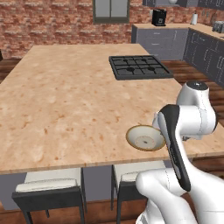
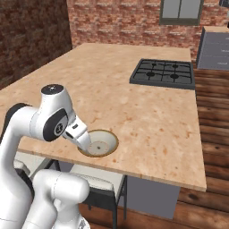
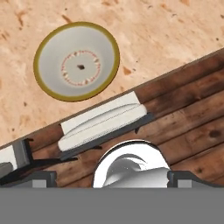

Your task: Pick up the bowls from the cabinet and place each bowl in front of a stool on the dining counter.

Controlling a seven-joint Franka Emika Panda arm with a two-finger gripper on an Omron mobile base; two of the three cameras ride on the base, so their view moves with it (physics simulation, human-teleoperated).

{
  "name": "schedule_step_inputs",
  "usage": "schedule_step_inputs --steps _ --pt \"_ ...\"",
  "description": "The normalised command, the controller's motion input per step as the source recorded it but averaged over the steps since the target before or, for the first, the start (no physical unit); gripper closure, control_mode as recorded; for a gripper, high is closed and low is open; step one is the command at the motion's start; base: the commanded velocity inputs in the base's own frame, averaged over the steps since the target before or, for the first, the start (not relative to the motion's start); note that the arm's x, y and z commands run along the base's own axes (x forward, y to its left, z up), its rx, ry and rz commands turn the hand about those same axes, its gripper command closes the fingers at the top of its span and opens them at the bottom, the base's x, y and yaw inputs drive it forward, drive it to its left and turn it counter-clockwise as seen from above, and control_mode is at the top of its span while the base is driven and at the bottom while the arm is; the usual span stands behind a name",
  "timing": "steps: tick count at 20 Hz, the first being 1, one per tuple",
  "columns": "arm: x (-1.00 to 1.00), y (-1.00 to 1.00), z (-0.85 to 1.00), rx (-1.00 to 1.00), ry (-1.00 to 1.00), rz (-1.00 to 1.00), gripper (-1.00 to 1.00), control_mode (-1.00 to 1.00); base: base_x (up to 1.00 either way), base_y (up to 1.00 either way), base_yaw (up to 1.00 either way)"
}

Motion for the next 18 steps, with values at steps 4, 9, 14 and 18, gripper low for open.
schedule_step_inputs --steps 4,9,14,18 --pt "0.0 0.0 0.0 0.0 0.0 0.0 -1.0 1.0 -0.05 -0.52 -0.01" --pt "0.0 0.0 0.0 0.0 0.0 0.0 -1.0 1.0 -0.02 -0.94 -0.04" --pt "0.0 0.0 0.0 0.0 0.0 0.0 -1.0 1.0 -0.04 -1.0 -0.06" --pt "0.0 0.0 0.0 0.0 0.0 0.0 -1.0 1.0 0.22 -1.0 -0.08"
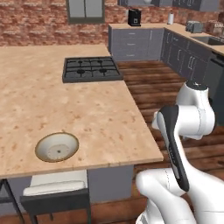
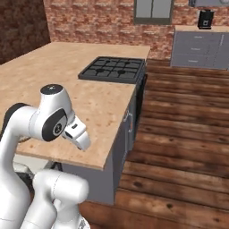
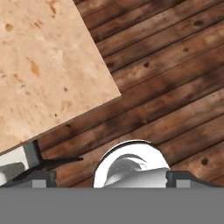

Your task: Pick up the bowls from the cabinet and place each bowl in front of a stool on the dining counter.

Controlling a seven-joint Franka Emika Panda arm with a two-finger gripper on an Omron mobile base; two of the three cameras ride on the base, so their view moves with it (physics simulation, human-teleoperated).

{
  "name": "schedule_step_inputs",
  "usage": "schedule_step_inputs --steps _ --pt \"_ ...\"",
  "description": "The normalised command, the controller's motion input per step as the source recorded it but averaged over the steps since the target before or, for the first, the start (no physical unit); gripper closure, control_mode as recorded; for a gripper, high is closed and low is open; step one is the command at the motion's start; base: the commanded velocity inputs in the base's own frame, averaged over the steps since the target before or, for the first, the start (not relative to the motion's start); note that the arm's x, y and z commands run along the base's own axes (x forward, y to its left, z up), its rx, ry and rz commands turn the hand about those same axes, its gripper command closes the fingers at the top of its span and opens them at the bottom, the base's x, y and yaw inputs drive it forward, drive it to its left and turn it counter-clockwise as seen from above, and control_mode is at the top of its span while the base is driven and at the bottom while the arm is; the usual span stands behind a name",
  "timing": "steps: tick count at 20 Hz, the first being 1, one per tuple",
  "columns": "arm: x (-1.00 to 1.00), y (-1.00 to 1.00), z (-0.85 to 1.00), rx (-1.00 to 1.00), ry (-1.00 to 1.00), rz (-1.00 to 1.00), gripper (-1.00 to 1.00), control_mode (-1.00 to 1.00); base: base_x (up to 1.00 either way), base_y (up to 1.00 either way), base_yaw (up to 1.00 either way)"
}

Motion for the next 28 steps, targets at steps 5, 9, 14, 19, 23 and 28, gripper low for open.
schedule_step_inputs --steps 5,9,14,19,23,28 --pt "0.0 0.0 0.0 0.0 0.0 0.0 -1.0 1.0 0.45 -1.0 -0.09" --pt "0.0 0.0 0.0 0.0 0.0 0.0 -1.0 1.0 0.68 -1.0 -0.05" --pt "0.0 0.0 0.0 0.0 0.0 0.0 -1.0 1.0 0.97 -1.0 0.0" --pt "0.0 0.0 0.0 0.0 0.0 0.0 -1.0 1.0 1.0 -0.9 0.0" --pt "0.0 0.0 0.0 0.0 0.0 0.0 -1.0 1.0 1.0 -0.44 -0.02" --pt "0.0 0.0 0.0 0.0 0.0 0.0 -1.0 1.0 1.0 -0.05 -0.07"
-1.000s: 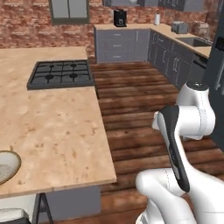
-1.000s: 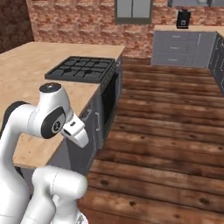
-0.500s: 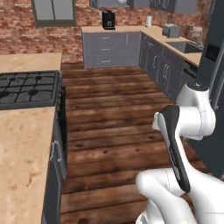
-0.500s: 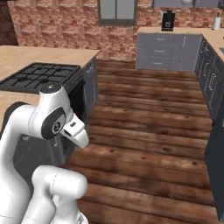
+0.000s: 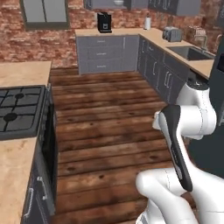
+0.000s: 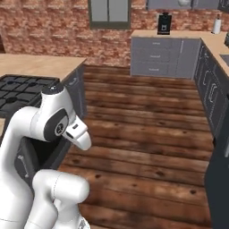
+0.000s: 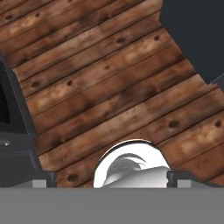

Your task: Pick up the bowls from the cabinet and place each bowl in front of a stool on the dining counter.

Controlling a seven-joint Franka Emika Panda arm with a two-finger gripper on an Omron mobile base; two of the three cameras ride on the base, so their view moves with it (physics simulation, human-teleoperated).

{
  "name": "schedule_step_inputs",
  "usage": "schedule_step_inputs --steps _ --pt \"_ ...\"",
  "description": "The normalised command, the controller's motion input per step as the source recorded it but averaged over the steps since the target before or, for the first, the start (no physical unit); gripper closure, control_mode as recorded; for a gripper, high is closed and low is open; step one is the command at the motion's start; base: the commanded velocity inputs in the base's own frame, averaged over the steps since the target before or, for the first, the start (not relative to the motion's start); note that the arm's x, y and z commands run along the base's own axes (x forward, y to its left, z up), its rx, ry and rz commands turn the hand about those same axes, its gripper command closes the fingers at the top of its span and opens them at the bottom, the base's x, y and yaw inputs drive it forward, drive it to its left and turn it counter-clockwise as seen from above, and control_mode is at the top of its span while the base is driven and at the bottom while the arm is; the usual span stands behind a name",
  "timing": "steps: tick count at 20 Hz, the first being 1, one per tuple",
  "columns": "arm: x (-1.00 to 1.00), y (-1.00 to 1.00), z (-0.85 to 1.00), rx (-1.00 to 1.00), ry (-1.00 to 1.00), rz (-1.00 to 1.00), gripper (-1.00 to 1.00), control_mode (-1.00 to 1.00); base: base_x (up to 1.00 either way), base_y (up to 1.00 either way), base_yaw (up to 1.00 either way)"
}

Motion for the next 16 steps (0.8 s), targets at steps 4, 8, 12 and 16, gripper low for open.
schedule_step_inputs --steps 4,8,12,16 --pt "0.0 0.0 0.0 0.0 0.0 0.0 -1.0 1.0 1.0 0.0 -0.21" --pt "0.0 0.0 0.0 0.0 0.0 0.0 -1.0 1.0 1.0 0.0 -0.23" --pt "0.0 0.0 0.0 0.0 0.0 0.0 -1.0 1.0 1.0 -0.09 -0.07" --pt "0.0 0.0 0.0 0.0 0.0 0.0 -1.0 1.0 1.0 0.0 0.06"
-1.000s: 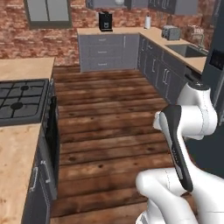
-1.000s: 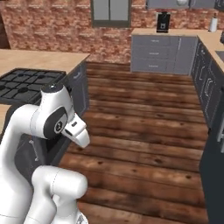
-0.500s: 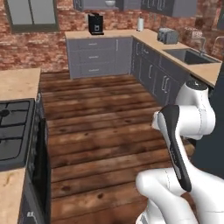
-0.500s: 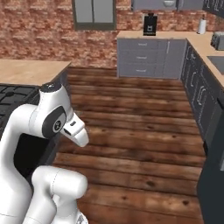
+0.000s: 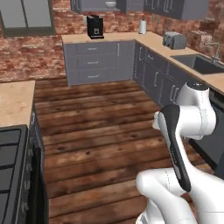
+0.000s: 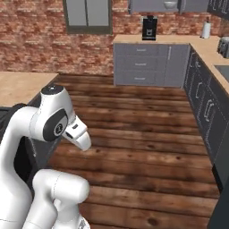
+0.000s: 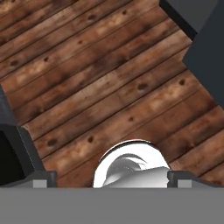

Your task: Pick up the bowls from the cabinet and place each bowl in front of a stool on the dining counter.

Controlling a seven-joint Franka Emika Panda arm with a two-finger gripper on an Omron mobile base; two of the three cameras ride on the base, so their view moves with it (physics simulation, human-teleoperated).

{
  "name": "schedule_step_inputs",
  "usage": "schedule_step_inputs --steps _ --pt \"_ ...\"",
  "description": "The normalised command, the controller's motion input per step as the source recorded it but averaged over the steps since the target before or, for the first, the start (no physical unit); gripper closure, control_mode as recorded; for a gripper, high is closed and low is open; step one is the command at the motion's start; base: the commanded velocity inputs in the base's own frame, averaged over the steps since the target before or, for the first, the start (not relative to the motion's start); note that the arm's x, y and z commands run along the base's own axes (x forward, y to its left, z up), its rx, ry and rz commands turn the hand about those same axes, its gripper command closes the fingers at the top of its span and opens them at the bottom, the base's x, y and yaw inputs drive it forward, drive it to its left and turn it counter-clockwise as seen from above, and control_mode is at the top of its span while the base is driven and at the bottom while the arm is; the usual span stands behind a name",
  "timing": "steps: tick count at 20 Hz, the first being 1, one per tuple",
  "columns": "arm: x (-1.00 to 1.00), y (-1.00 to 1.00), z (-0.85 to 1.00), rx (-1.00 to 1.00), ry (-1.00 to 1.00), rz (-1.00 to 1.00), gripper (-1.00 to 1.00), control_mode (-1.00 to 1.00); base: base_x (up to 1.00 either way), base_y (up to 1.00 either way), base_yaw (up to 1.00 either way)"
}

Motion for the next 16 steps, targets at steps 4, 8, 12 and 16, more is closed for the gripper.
schedule_step_inputs --steps 4,8,12,16 --pt "0.0 0.0 0.0 0.0 0.0 0.0 -1.0 1.0 1.0 -0.05 0.1" --pt "0.0 0.0 0.0 0.0 0.0 0.0 -1.0 1.0 1.0 -0.32 0.17" --pt "0.0 0.0 0.0 0.0 0.0 0.0 -1.0 1.0 1.0 -0.35 0.08" --pt "0.0 0.0 0.0 0.0 0.0 0.0 -1.0 1.0 1.0 -0.41 -0.08"
